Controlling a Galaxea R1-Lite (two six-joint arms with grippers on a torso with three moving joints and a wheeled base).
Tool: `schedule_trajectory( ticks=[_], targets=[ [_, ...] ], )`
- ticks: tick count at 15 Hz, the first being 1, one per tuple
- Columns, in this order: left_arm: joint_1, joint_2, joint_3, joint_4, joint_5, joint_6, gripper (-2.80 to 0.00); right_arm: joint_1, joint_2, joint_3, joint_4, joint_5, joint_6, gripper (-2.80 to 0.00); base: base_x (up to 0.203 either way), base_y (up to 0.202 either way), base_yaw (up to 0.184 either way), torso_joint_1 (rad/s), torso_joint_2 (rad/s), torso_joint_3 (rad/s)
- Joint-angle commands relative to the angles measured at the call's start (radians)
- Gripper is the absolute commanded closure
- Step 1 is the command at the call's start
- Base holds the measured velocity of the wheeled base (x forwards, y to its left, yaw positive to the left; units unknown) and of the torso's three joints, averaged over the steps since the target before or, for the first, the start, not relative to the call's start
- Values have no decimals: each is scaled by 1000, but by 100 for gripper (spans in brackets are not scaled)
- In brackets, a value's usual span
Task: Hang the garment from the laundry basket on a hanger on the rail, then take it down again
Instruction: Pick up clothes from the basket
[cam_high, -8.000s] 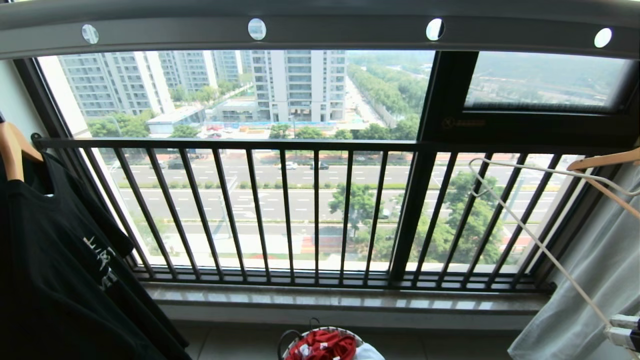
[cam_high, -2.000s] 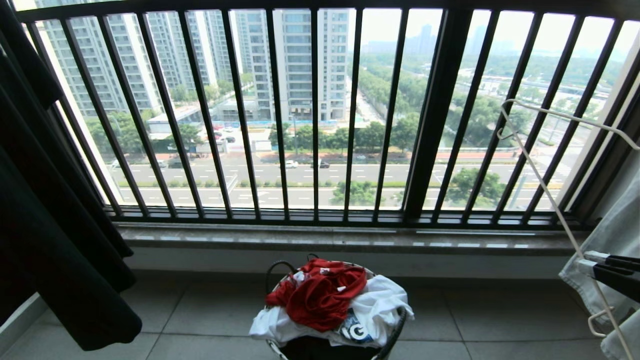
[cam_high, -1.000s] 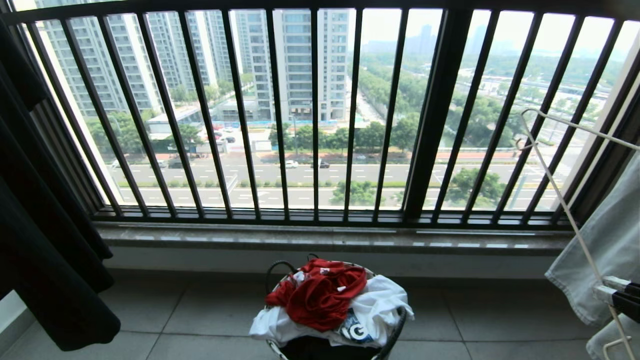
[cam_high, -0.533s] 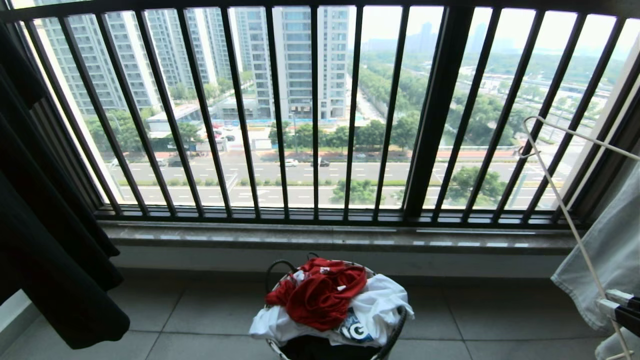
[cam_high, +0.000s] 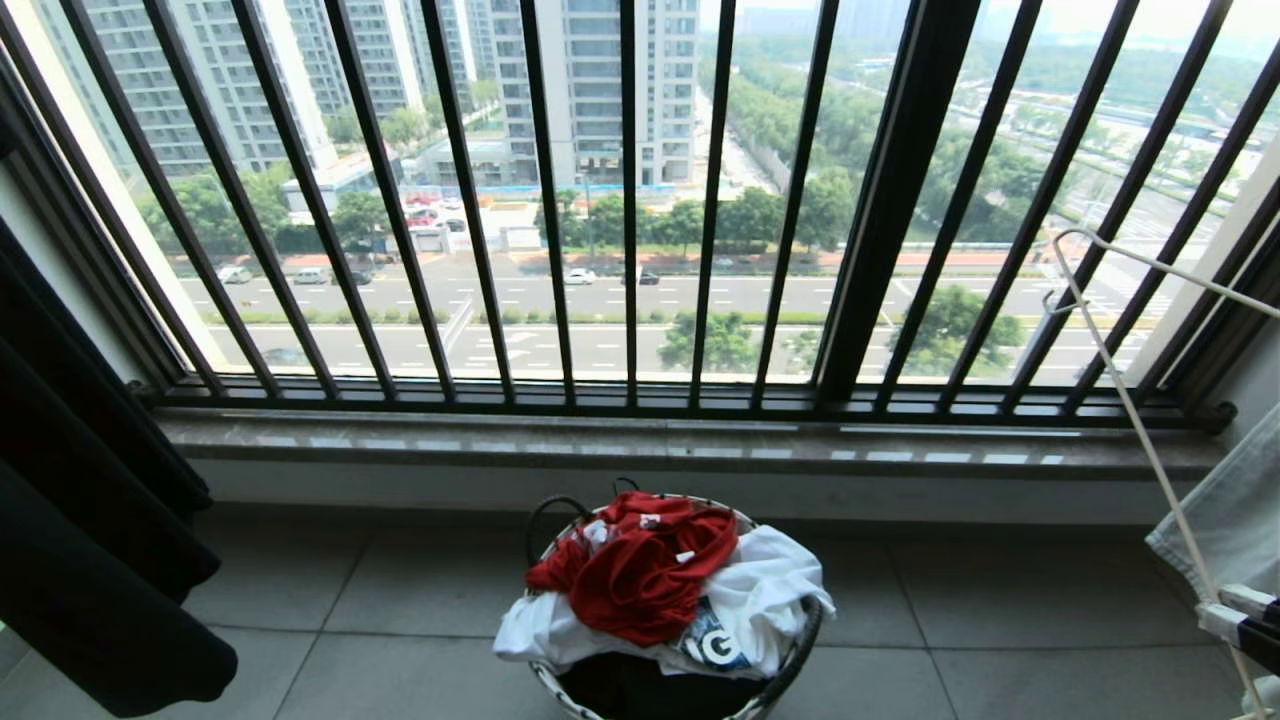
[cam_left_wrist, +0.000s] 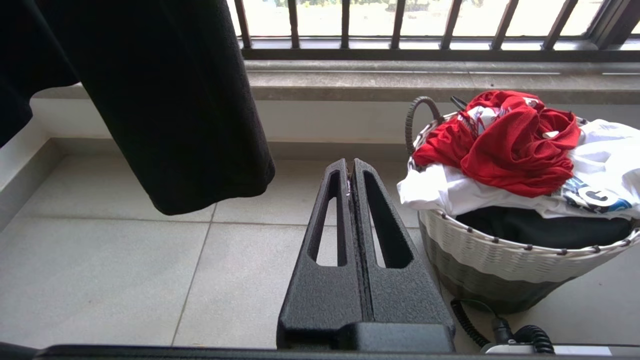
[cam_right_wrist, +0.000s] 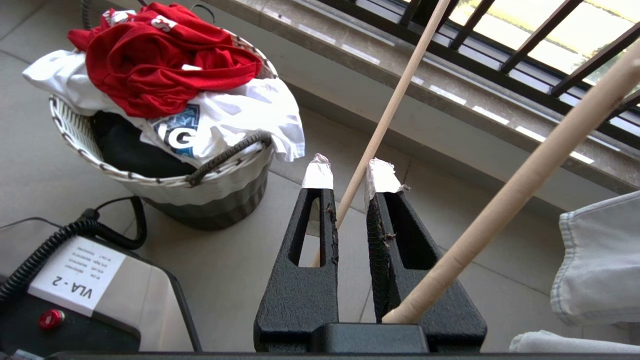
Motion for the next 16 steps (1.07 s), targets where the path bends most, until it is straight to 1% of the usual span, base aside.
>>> schedule_trajectory(
  ticks=[1,9,16],
  targets=[
    [0,0,0,0,0,0,0,0,-13,3,2,2,-3,0,0,0,0,2,-1,-198],
    [0,0,0,0,0,2,0,0,-33,15,0,2,-9,0,0,0,0,2,4,-198],
    [0,0,0,0,0,2,0,0,-49,55,0,3,-6,0,0,0,0,2,3,-196]
  ],
)
